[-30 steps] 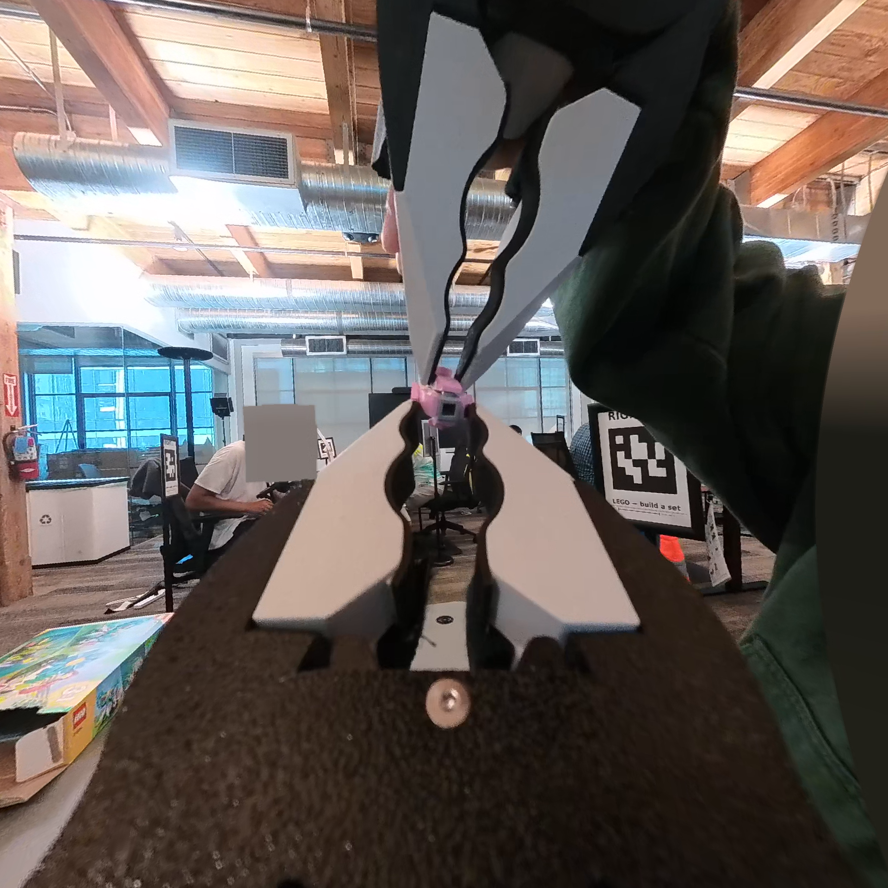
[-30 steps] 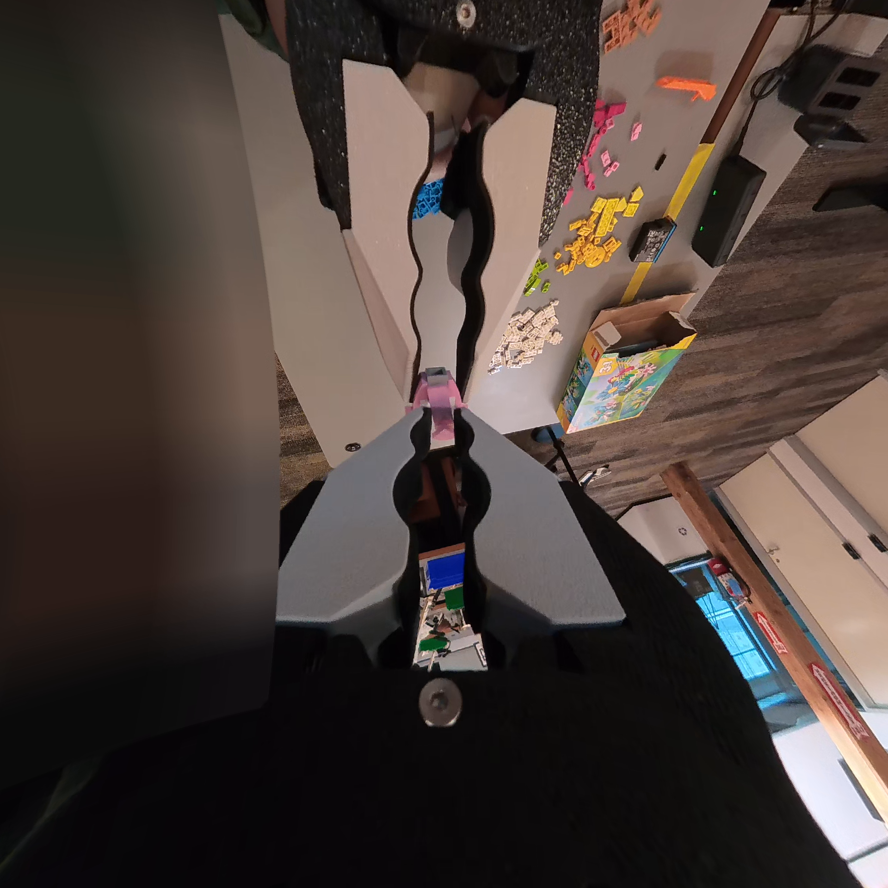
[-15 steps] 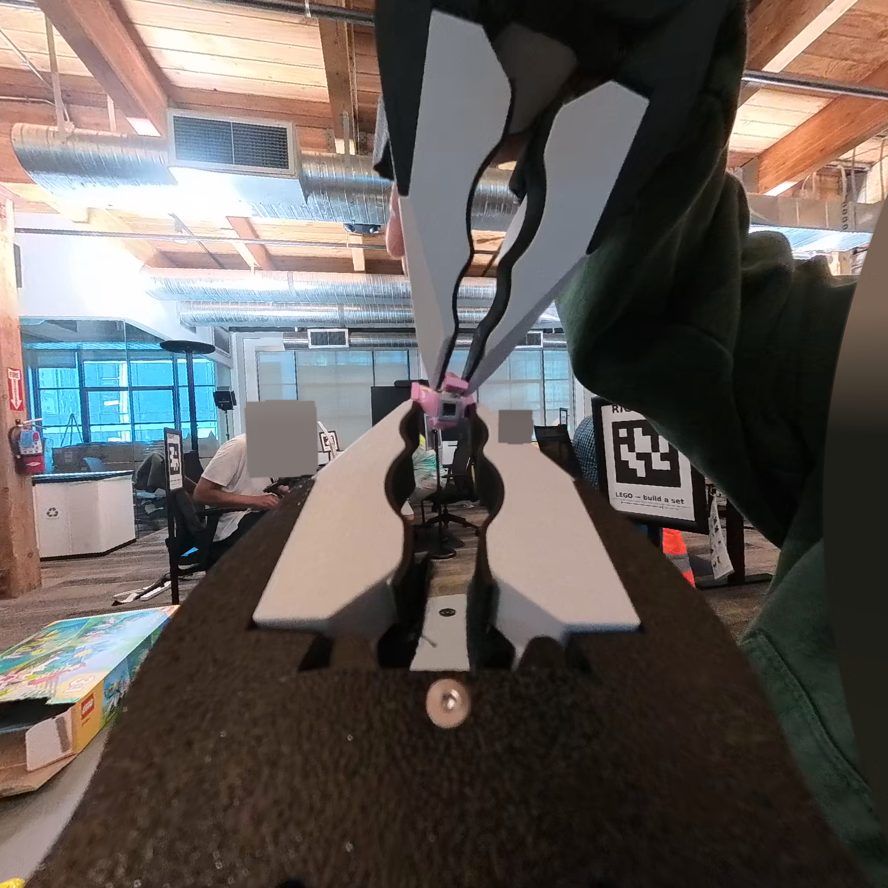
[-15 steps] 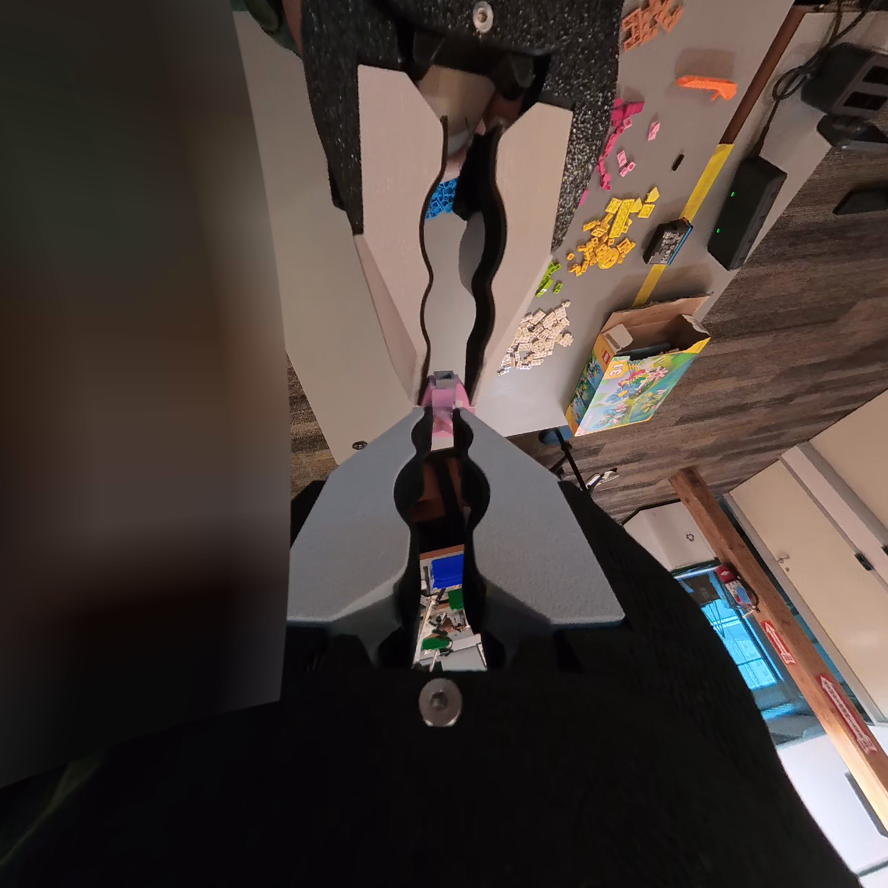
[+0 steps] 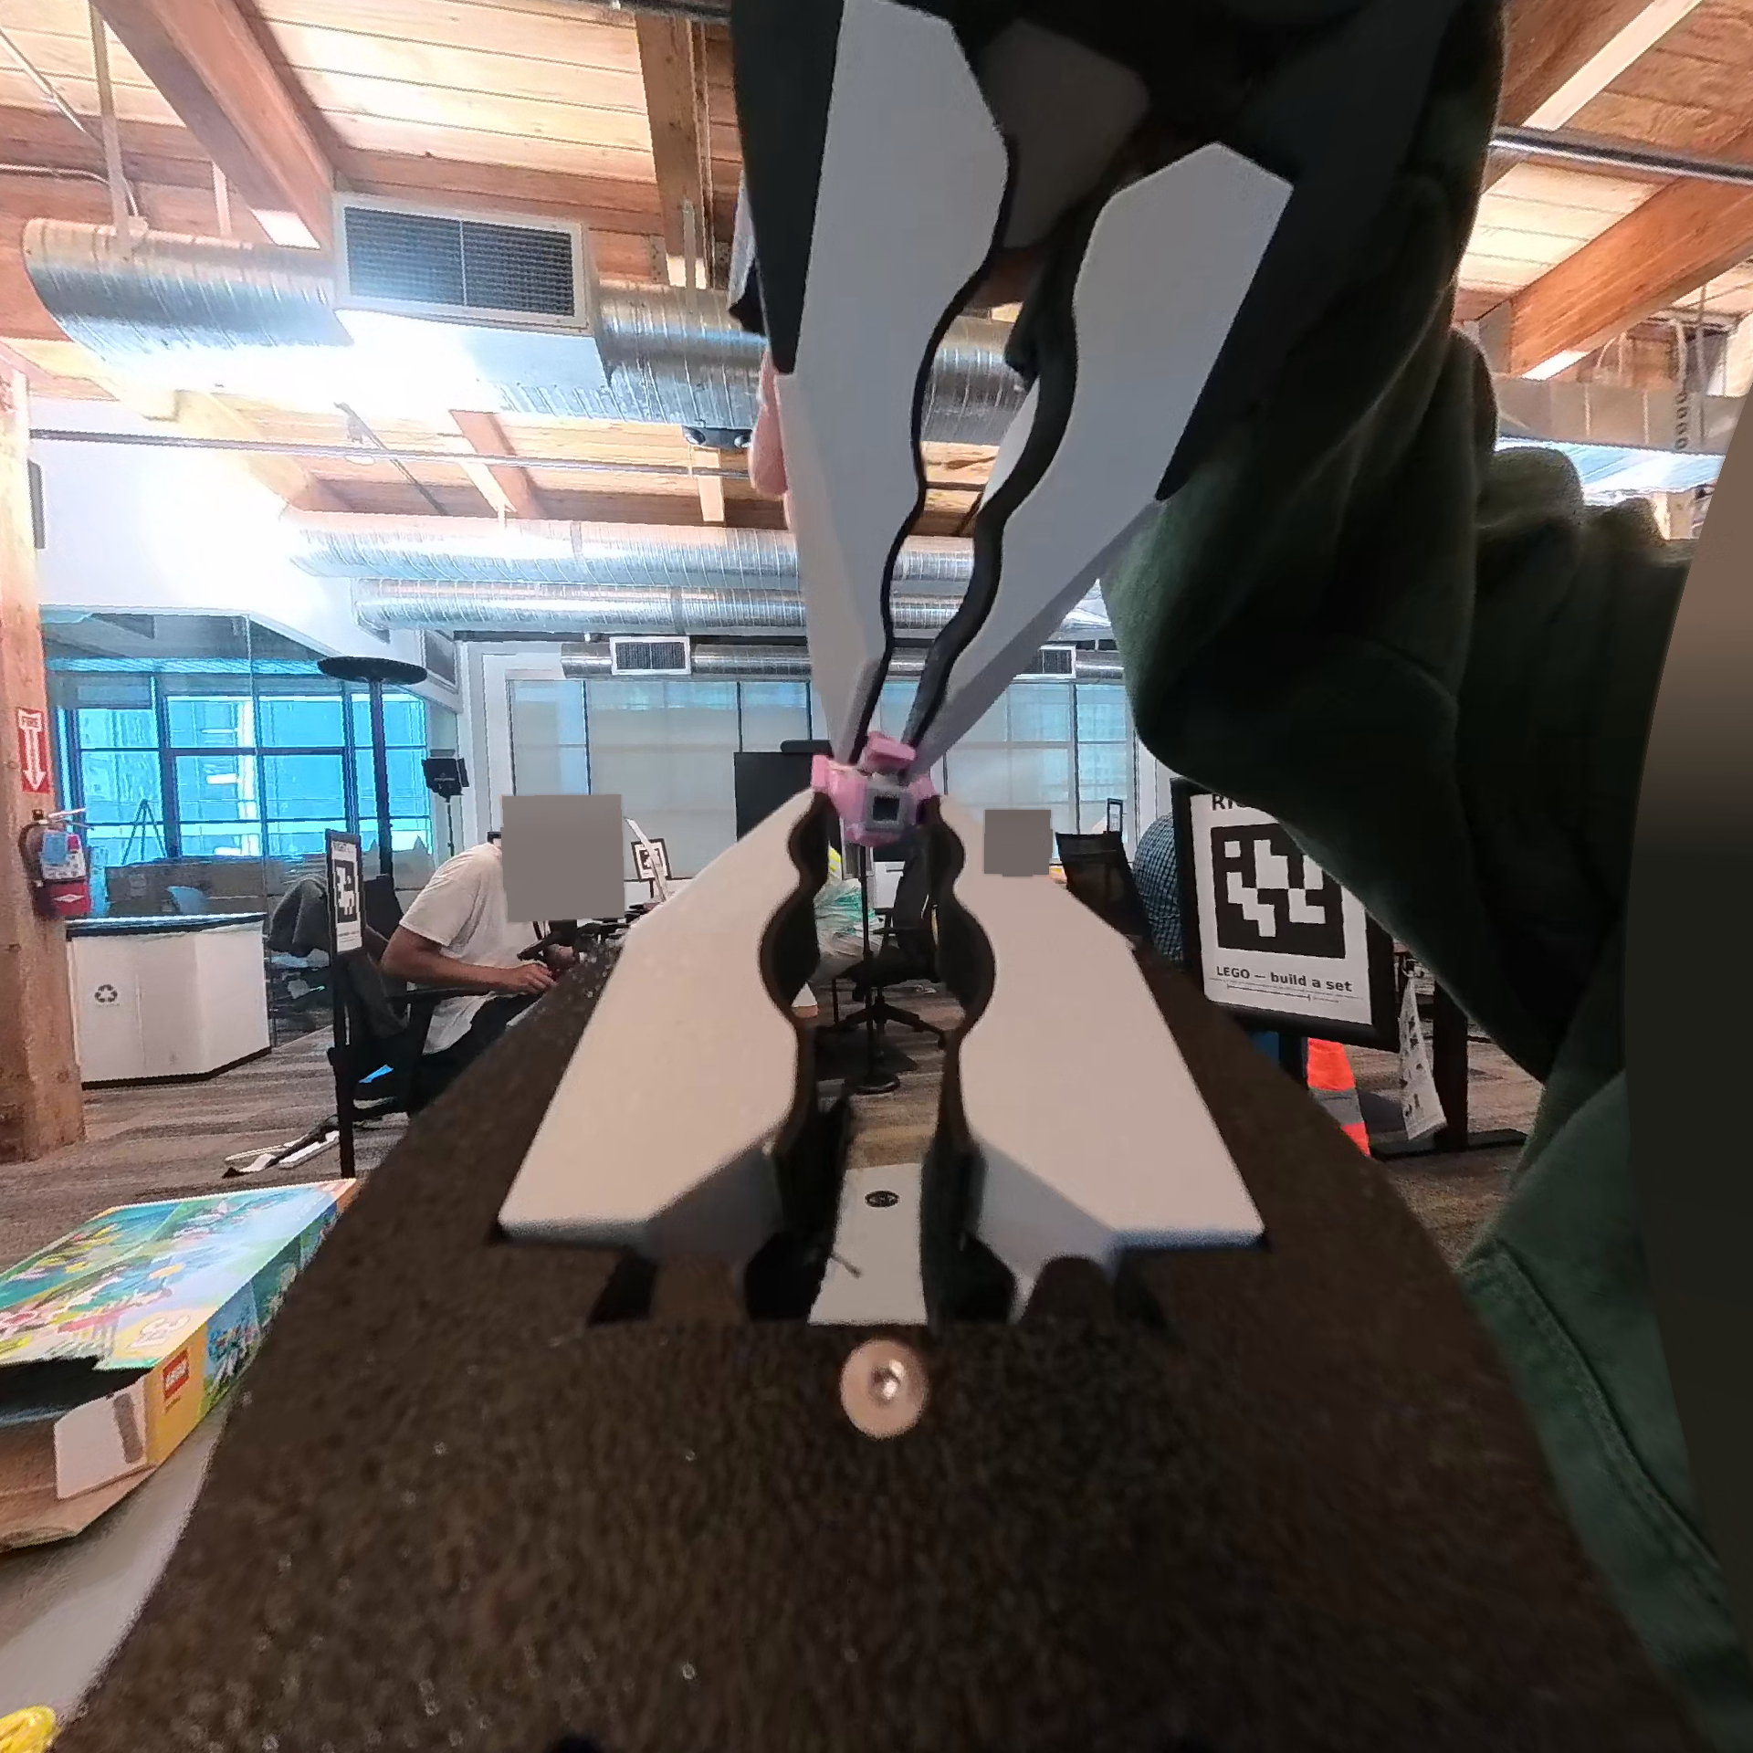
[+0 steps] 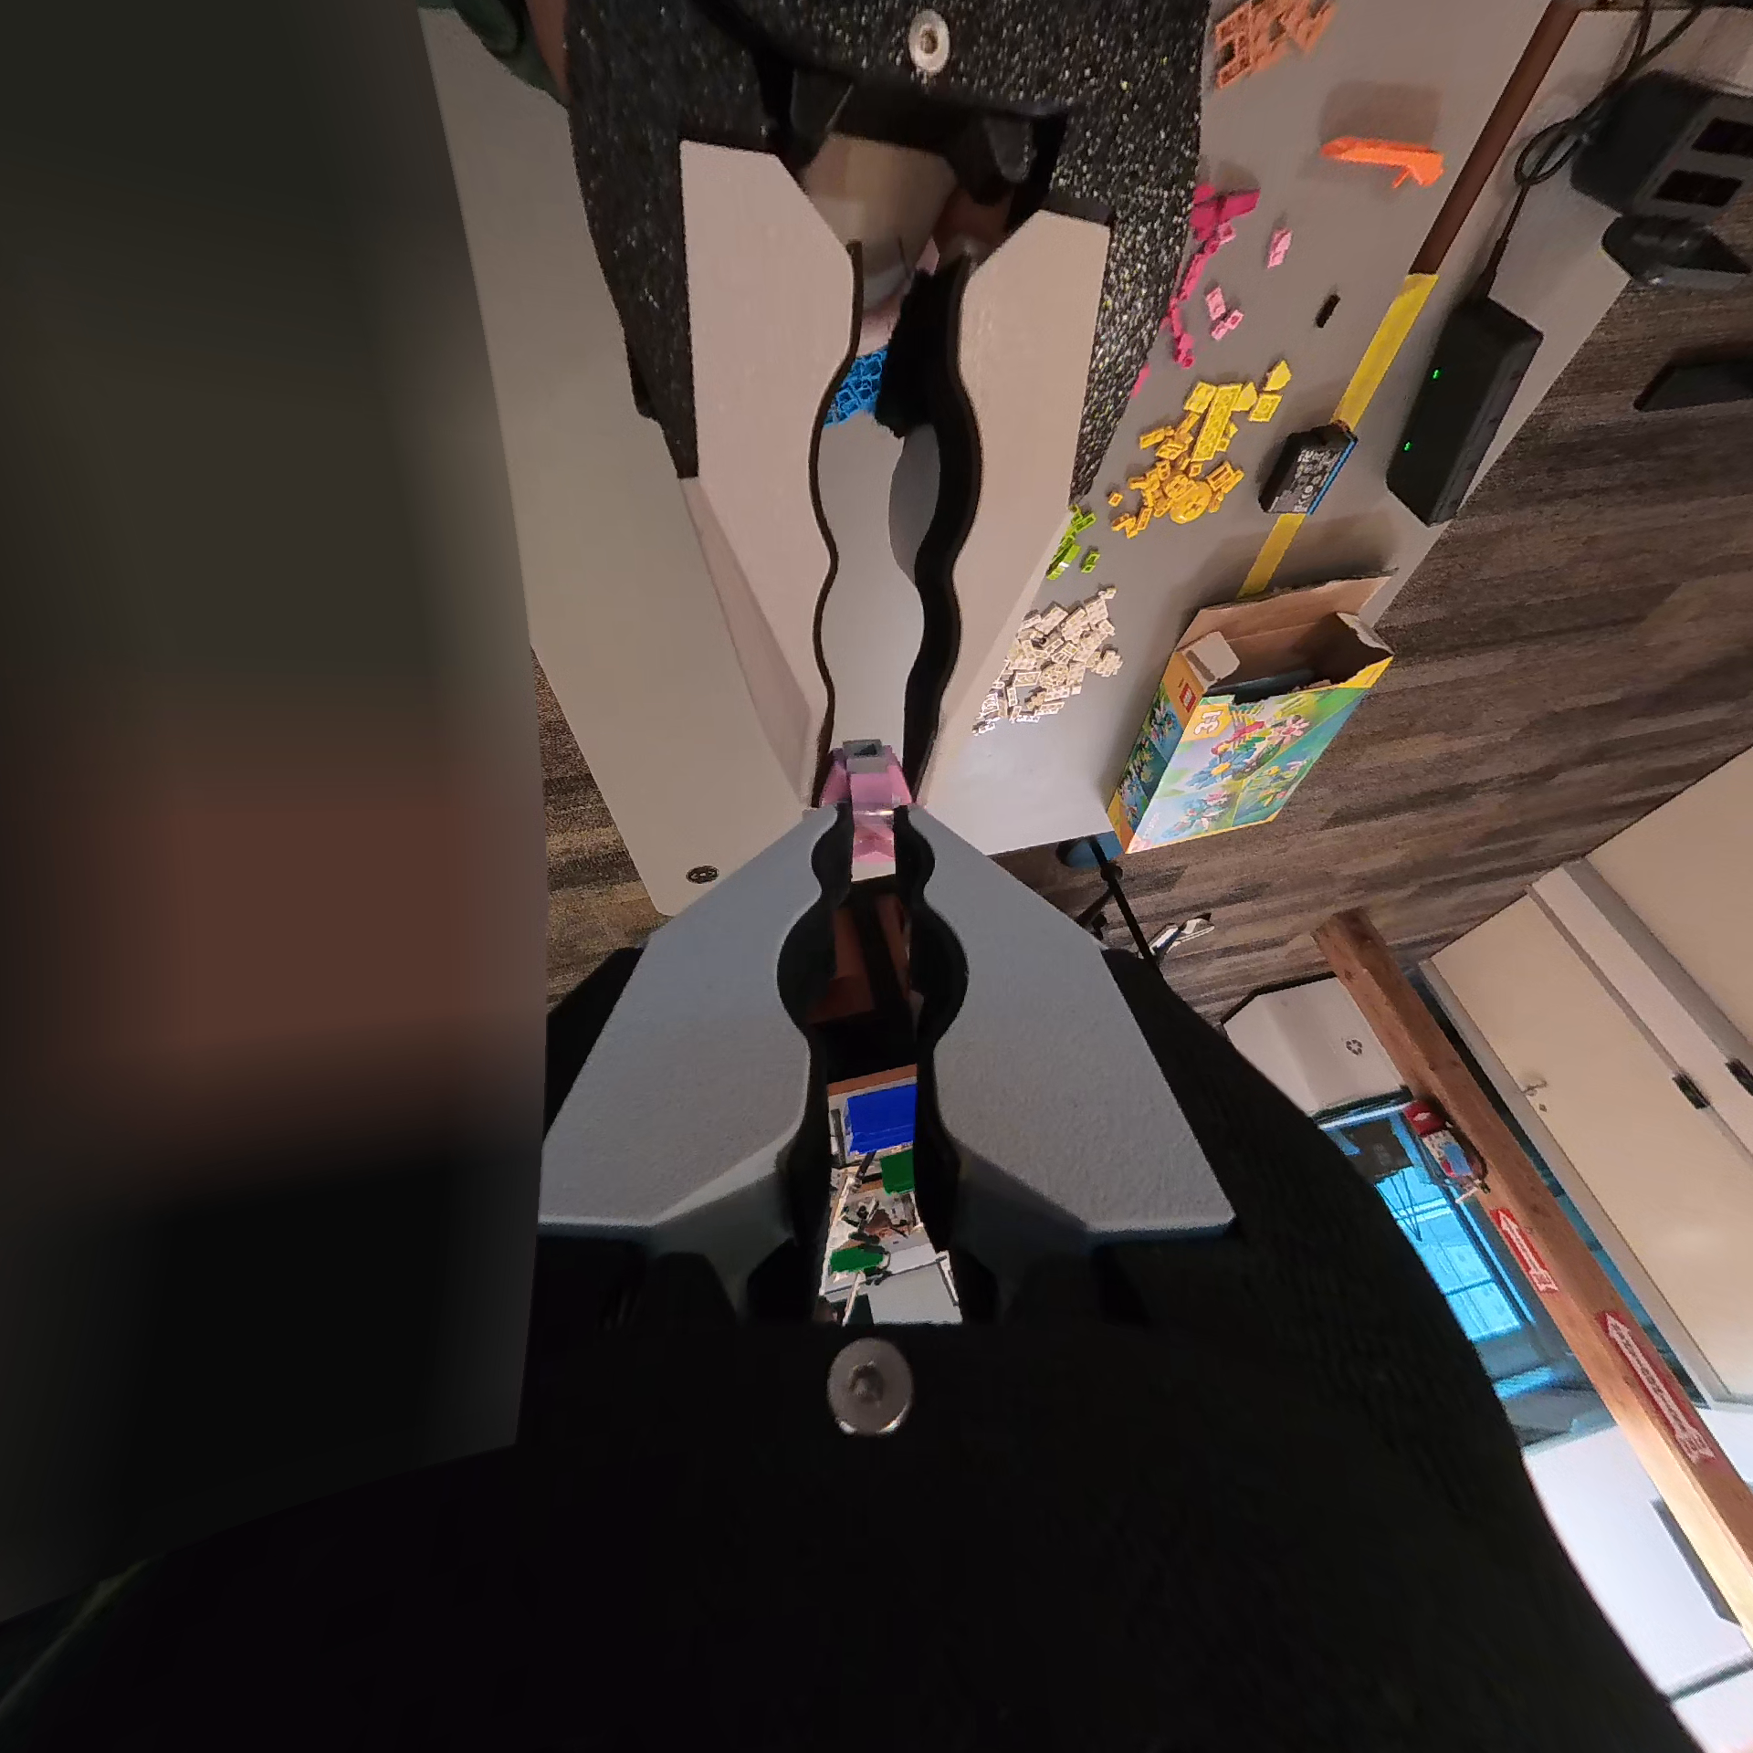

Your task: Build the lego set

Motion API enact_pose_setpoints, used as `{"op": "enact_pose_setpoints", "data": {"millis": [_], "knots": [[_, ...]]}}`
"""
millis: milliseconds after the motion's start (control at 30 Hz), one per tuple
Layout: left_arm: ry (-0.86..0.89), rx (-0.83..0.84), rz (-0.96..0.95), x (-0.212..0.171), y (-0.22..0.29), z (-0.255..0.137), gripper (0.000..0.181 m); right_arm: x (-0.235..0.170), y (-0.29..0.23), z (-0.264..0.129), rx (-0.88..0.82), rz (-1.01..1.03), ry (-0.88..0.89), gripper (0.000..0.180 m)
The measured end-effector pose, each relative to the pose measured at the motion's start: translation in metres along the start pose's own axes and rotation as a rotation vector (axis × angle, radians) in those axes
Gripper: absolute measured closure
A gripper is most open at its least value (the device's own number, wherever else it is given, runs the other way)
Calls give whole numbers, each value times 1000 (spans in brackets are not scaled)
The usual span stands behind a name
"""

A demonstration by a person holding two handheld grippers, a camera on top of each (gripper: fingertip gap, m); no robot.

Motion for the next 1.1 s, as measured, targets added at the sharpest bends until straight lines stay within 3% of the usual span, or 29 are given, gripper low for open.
{"op": "enact_pose_setpoints", "data": {"millis": [33, 1100], "knots": [[-2, 0, -1, 0, 0, 0, 164, 0, 0, 0, 0, 0, -1, 173], [-18, -15, -27, -3, 0, 2, 163, -1, 0, 2, 7, -7, -5, 172]]}}
Point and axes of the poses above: each gripper's, where its closed fingertips meet, z out along the fingers, x out of its top, y = z × x across the jaws, the point moved 6 cm from there along -z, back along the fingers, and after that the axes turned 5 degrees about z, right-handed, at the moved point
